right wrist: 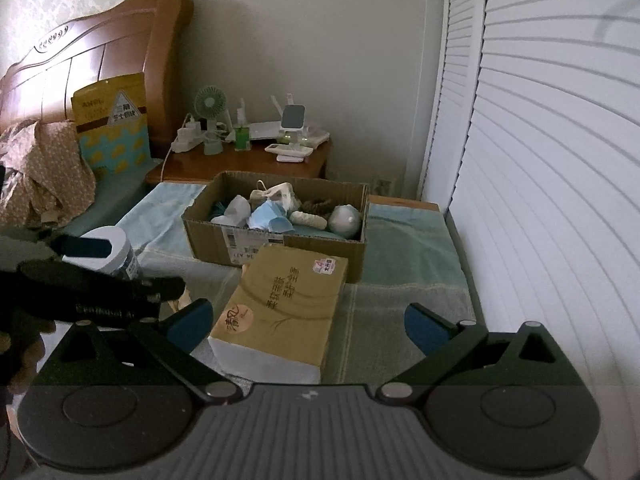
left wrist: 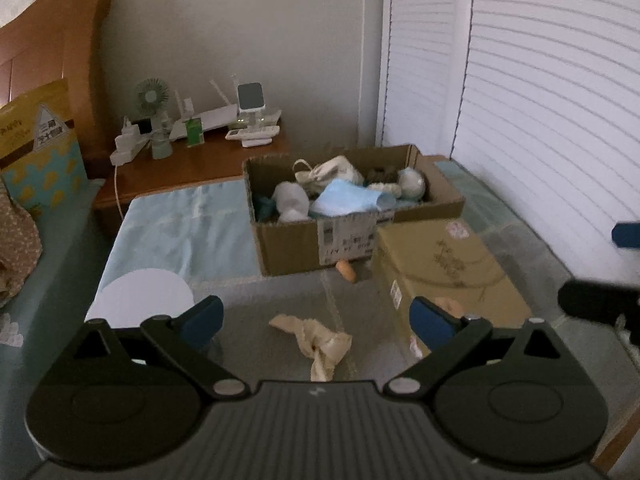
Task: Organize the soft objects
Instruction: 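Move the left gripper to the beige cloth and close on it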
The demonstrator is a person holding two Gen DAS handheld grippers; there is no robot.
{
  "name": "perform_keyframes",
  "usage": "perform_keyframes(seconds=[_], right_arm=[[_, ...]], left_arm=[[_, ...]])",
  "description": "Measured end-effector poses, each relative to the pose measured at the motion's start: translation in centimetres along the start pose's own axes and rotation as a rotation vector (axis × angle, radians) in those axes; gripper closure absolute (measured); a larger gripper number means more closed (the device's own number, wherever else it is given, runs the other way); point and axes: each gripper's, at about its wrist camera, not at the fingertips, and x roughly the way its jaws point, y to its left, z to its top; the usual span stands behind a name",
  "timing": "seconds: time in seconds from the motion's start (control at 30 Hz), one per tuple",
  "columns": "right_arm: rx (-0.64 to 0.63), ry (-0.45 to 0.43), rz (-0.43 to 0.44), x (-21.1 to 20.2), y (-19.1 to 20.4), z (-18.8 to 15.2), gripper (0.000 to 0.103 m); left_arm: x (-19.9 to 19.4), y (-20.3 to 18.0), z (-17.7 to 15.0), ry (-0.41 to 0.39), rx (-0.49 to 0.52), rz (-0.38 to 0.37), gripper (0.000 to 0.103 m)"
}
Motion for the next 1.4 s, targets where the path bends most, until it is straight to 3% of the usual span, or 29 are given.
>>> perform_keyframes(seconds=[0.27,0.53,0.73,1.0,1.07,1.17,1.4], right_arm=[[-0.002,0.017,-0.02,1.0,0.0,0.1,0.0],[0.004,0.041,-0.03,2.2,-0.5,0.1,0.0],[0.002,0.056,-0.027,3.4,-0.7,0.3,0.0],[-0.008,0.069,-0.021,4.4,-0.4,0.6,0.0],[-0.011,0.074,-0.023,4.7,-0.3,0.6,0.0],[-0.013,0.079,-0.022,5.0,-0.2,0.6,0.0],[-0.034,0.069,-0.011,5.1,0.4,0.8,0.0]], left_arm=[[1.3,-0.9,-2.2,0.011,0.039,-0.026,0.005],[2.9,-1.1,-3.9,0.008,0.078,-0.025,0.014],[4.0,-1.0,-4.1,0.009,0.104,-0.016,0.028],[6.1,-0.8,-3.9,0.083,0.094,-0.018,0.051],[6.3,-0.6,-3.8,0.081,0.085,-0.021,0.053],[6.4,-0.4,-3.7,0.079,0.082,-0.027,0.067],[5.5,0.2,-3.7,0.07,0.078,-0.04,0.069]])
